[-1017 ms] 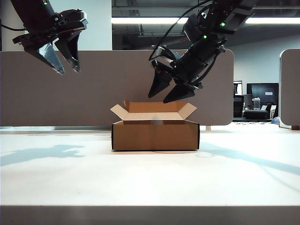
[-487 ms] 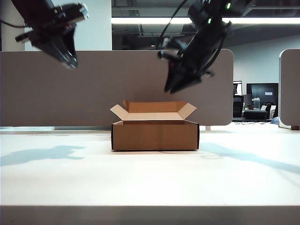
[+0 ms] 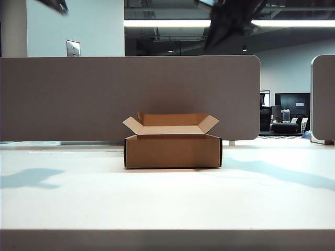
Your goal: Pick up all the paper balls on the table and put them in the paper box.
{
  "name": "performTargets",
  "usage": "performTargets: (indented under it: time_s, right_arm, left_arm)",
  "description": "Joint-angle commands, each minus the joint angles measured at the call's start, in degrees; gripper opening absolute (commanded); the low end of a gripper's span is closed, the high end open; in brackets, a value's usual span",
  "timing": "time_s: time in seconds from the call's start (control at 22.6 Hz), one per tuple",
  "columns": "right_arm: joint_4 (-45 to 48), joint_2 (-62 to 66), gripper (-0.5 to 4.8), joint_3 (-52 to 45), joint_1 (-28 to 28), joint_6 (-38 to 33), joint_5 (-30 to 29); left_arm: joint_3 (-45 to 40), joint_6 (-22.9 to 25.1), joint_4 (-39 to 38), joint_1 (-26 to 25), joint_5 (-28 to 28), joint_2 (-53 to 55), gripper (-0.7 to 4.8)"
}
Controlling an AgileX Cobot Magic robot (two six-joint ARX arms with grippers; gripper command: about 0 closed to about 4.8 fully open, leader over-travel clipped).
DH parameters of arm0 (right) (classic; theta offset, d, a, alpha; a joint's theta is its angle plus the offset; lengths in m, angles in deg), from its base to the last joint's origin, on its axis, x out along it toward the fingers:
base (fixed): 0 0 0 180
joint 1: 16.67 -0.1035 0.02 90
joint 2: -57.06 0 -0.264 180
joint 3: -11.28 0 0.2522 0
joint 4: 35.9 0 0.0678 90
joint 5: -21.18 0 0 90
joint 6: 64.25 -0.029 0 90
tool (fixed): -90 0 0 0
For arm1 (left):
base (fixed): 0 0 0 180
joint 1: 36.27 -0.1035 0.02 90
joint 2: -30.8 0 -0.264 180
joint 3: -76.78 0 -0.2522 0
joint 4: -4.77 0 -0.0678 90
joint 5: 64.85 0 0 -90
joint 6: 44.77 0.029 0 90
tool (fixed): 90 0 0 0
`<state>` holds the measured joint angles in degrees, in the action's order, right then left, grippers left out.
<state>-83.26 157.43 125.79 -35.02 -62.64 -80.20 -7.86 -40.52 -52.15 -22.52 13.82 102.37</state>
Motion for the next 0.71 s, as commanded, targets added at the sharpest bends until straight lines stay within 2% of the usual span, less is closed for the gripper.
performTargets:
  time_s: [0.04,0.13,0.31,0.4,0.44,0.71]
  right_arm:
    - [-4.5,-5.5,-0.02,-0.3,0.0,0.3,3.8]
    - [-4.7,-8.0,-0.02,-1.0,-0.1,-0.1,6.5]
    - [-2.4,-17.4,-0.02,-7.3,-0.2,-0.5,9.0]
    - [-2.1,-22.7,-0.02,-12.1,-0.2,-0.5,10.4]
    - [-2.1,-27.5,-0.02,-16.4,-0.2,-0.5,10.3]
    - [-1.9,-50.8,-0.01,-34.0,-0.1,0.0,10.2]
  left_arm:
    - [-6.9,0.2,-0.4,0.0,6.7,-9.7,-0.05]
    - [-10.8,-0.3,0.4,0.1,8.8,-14.4,-0.05]
    - [-22.0,-2.3,2.2,0.2,8.7,-26.6,-0.05]
    - [-26.4,-3.5,2.1,0.2,8.6,-31.5,-0.06]
    - [-29.4,-5.8,2.0,0.2,8.5,-35.2,-0.06]
    - [-37.9,-12.2,5.3,0.3,6.0,-52.0,-0.06]
